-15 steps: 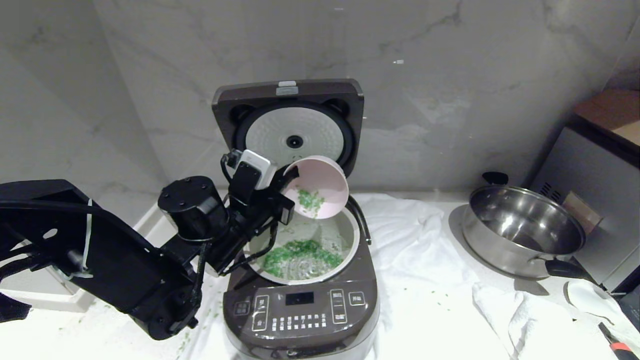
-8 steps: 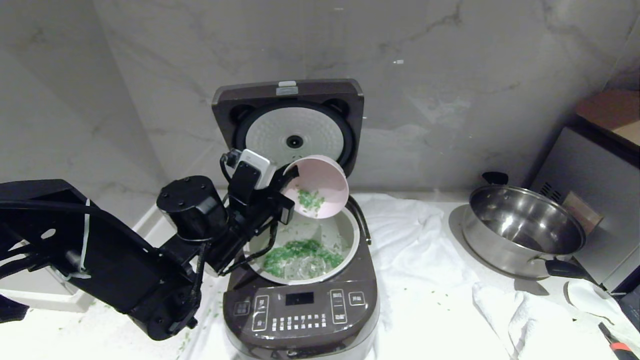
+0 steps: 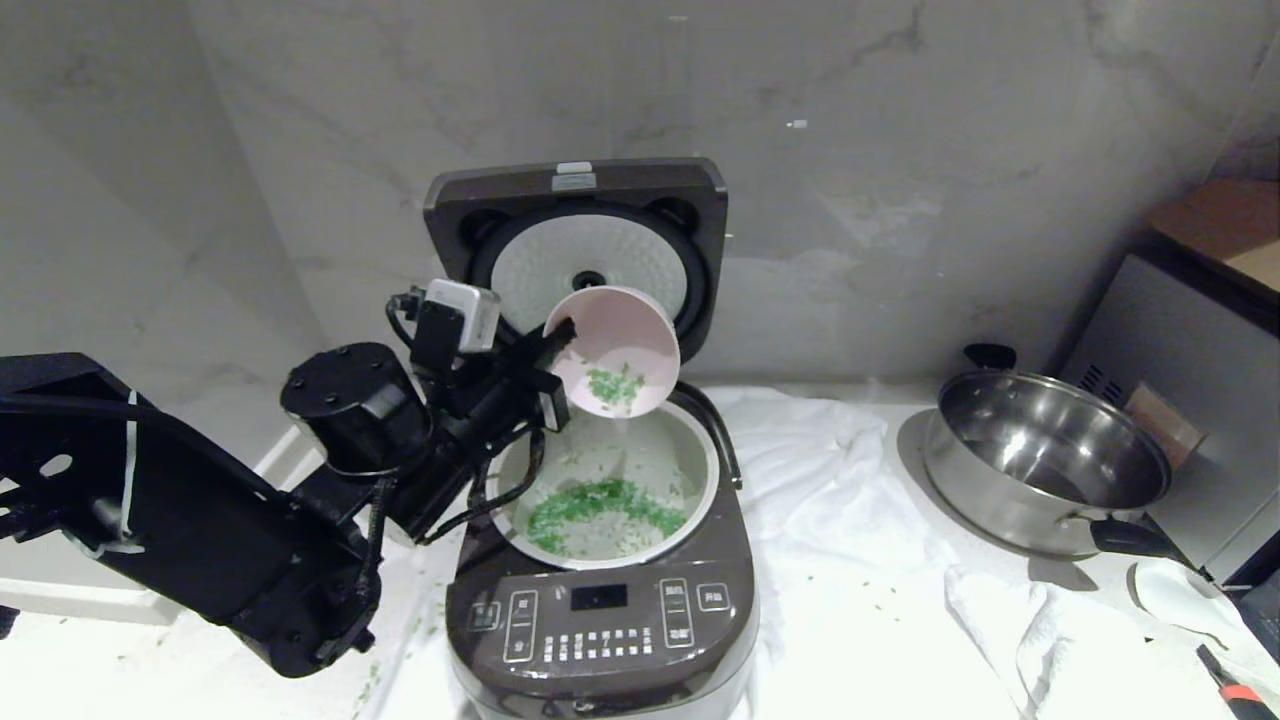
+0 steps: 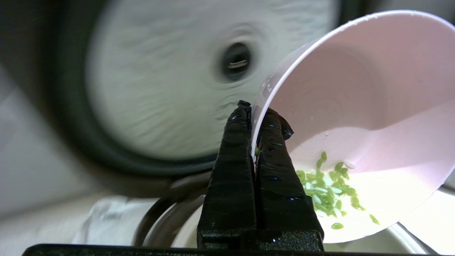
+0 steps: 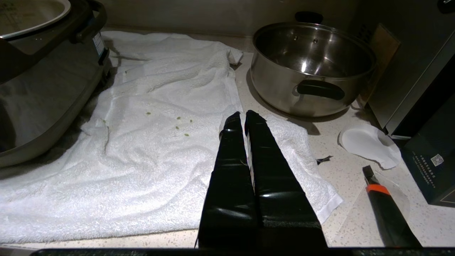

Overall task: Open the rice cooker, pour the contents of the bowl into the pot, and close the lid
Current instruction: Pour the water from the bowl into the rice cooker

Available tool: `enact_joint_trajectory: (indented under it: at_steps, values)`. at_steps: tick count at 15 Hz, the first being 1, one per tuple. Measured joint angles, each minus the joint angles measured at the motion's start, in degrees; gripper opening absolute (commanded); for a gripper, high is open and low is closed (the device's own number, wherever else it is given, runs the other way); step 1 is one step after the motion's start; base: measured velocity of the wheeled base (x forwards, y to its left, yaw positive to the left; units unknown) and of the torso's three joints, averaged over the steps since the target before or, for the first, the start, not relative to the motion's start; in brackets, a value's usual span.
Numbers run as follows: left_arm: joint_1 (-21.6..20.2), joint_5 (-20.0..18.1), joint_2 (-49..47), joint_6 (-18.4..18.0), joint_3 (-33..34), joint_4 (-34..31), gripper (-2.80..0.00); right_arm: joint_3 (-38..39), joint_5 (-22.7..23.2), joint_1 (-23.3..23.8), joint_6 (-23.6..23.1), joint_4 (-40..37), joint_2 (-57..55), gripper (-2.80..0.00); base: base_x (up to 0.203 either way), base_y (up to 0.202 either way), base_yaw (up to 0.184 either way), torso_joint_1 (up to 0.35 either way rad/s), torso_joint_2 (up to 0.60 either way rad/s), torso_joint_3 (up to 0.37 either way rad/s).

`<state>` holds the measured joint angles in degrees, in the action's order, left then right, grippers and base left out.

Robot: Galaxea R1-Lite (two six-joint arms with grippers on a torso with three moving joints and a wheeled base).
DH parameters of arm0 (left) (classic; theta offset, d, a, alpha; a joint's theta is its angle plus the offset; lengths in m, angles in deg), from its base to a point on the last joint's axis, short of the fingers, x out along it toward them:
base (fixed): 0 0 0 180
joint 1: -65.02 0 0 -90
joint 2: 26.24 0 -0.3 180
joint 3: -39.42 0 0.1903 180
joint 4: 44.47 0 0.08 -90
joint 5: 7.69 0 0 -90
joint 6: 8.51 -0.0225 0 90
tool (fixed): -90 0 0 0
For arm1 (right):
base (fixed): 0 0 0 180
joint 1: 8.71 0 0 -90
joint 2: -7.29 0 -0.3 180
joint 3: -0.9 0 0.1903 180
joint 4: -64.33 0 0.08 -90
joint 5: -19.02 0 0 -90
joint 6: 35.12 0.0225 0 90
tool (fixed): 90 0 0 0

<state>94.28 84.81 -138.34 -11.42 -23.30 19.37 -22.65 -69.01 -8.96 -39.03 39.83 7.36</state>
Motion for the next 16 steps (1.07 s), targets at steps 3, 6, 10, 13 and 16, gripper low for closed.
enact_joint_trajectory:
  at_steps: [3, 6, 10, 13, 16]
  values:
    - [-1.7, -0.3, 1.5, 1.0, 3.4, -0.1, -2.8, 0.0, 0.0, 0.0, 0.0, 0.0, 0.0, -2.8, 0.0, 0.0, 0.0, 0.0, 0.0, 0.0]
    - [-2.9, -0.4, 4.2, 2.0, 5.7, -6.4, -2.8, 0.0, 0.0, 0.0, 0.0, 0.0, 0.0, -2.8, 0.0, 0.0, 0.0, 0.0, 0.0, 0.0]
    - [-4.1, -2.0, 13.2, 7.8, 6.1, -23.9, -2.8, 0.0, 0.0, 0.0, 0.0, 0.0, 0.0, -2.8, 0.0, 0.0, 0.0, 0.0, 0.0, 0.0]
    - [-6.6, -2.6, 20.5, 9.2, 4.0, -40.4, -2.8, 0.0, 0.0, 0.0, 0.0, 0.0, 0.0, -2.8, 0.0, 0.0, 0.0, 0.0, 0.0, 0.0]
    - [-11.6, -3.2, 26.1, 9.5, 0.7, -57.5, -2.8, 0.0, 0.0, 0.0, 0.0, 0.0, 0.0, -2.8, 0.0, 0.0, 0.0, 0.0, 0.0, 0.0]
